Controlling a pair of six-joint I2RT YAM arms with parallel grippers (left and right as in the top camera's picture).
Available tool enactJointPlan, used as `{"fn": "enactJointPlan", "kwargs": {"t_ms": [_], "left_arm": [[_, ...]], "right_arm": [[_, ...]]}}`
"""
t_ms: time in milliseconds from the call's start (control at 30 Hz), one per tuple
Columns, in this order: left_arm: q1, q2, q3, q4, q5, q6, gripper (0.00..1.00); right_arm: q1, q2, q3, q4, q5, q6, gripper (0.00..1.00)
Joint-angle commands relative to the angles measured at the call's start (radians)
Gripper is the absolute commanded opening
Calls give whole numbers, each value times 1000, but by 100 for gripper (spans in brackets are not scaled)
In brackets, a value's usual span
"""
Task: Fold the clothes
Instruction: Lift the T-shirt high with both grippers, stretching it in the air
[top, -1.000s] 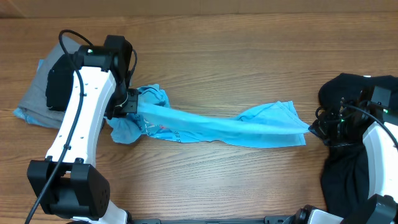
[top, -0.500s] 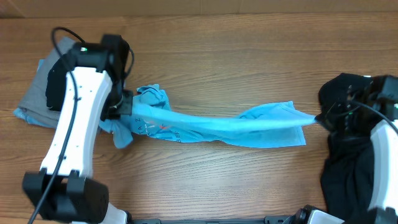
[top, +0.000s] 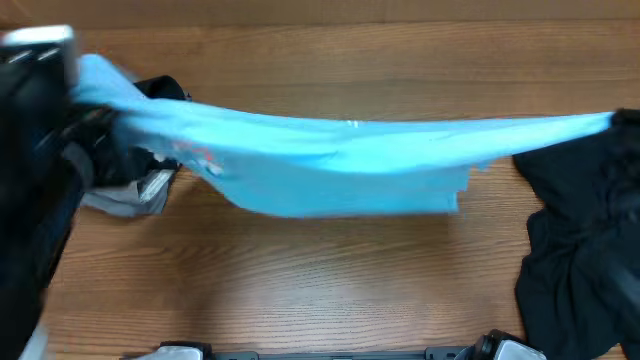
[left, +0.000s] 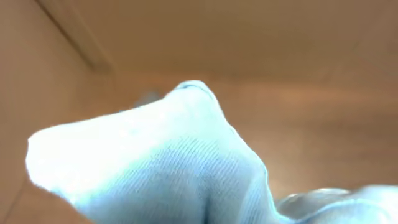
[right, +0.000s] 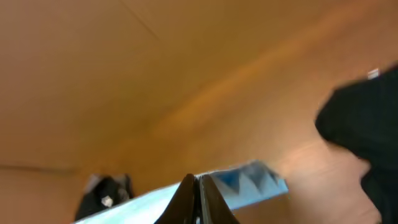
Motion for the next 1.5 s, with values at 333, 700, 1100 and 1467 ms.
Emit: {"fn": "enactJointPlan", "kwargs": {"t_ms": [333,700,1100,1467], "left_arm": [[8,109,84,39,85,26,4],[8,448,93,644,323,89,4],[8,306,231,398,291,155,4],[7,536,13,-3,299,174,5]], "right_arm": [[-6,75,164,-6,14,98,4],[-21,417,149,539,-319,123,4],[-176,354,187,385,-325,73,4],[1,471,-181,5,48,-118,4]]}}
